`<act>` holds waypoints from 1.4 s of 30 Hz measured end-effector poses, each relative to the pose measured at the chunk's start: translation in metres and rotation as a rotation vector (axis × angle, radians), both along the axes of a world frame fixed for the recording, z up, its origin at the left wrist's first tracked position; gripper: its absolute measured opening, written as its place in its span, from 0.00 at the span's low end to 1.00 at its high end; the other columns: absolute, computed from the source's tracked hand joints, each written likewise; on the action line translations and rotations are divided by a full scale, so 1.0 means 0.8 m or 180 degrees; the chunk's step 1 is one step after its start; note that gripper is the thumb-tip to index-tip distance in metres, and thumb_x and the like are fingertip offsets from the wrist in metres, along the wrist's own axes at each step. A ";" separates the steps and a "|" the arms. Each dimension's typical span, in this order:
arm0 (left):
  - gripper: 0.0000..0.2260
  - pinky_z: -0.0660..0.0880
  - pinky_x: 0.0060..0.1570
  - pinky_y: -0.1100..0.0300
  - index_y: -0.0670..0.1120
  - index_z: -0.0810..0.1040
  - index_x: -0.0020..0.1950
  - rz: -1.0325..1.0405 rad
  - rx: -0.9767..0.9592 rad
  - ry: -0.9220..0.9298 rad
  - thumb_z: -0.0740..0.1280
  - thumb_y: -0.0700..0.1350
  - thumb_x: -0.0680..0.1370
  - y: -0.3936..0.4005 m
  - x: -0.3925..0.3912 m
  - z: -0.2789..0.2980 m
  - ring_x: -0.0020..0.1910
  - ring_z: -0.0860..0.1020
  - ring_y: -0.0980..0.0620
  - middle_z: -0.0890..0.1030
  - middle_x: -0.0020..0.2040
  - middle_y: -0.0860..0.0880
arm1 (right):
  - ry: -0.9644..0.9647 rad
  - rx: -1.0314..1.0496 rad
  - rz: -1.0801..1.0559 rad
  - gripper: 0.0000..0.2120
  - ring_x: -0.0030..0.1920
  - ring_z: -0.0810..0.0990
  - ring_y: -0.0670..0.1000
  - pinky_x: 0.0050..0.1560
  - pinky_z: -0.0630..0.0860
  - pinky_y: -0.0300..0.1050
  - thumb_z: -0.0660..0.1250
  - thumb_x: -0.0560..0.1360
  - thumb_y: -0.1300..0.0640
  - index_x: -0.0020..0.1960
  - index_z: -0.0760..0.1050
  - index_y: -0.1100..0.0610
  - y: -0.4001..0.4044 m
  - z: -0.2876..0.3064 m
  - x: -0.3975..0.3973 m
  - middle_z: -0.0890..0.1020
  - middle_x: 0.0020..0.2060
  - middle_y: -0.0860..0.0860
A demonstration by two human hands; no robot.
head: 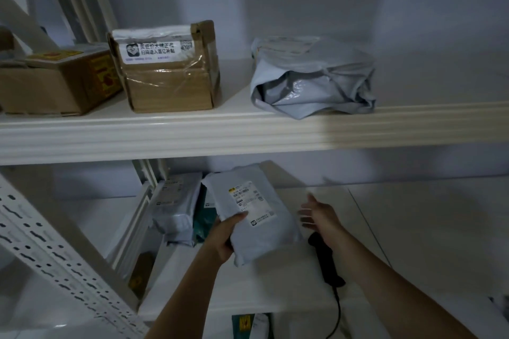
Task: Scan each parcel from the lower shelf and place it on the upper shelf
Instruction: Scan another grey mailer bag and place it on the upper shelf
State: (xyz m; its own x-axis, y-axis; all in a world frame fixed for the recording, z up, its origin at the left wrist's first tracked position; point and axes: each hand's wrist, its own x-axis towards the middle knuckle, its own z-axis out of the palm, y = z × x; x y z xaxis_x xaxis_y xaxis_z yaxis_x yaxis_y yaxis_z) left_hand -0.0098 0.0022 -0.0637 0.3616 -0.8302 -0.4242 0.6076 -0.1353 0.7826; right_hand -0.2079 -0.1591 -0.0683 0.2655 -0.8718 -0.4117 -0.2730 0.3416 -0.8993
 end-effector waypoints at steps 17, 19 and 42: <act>0.23 0.76 0.59 0.35 0.45 0.76 0.66 0.0122 0.0118 -0.0090 0.75 0.36 0.72 0.064 -0.007 -0.048 0.59 0.80 0.36 0.82 0.60 0.39 | 0.2409 -0.0132 0.0534 0.38 0.64 0.75 0.61 0.61 0.76 0.50 0.65 0.78 0.57 0.80 0.47 0.61 0.009 -0.140 -0.048 0.72 0.69 0.61; 0.23 0.77 0.57 0.35 0.44 0.76 0.65 0.0089 0.0094 -0.0168 0.75 0.36 0.72 0.070 -0.009 -0.050 0.59 0.81 0.36 0.82 0.60 0.39 | 0.2161 -0.0128 0.0530 0.34 0.62 0.76 0.60 0.56 0.76 0.48 0.64 0.79 0.57 0.78 0.52 0.62 0.013 -0.135 -0.046 0.73 0.68 0.61; 0.30 0.80 0.52 0.36 0.45 0.77 0.63 0.0246 0.0156 -0.0556 0.81 0.36 0.62 0.044 -0.024 -0.012 0.54 0.83 0.38 0.84 0.56 0.41 | -0.0064 -0.0377 0.0665 0.07 0.24 0.70 0.53 0.29 0.69 0.43 0.63 0.70 0.60 0.35 0.74 0.60 0.116 0.082 0.005 0.74 0.27 0.56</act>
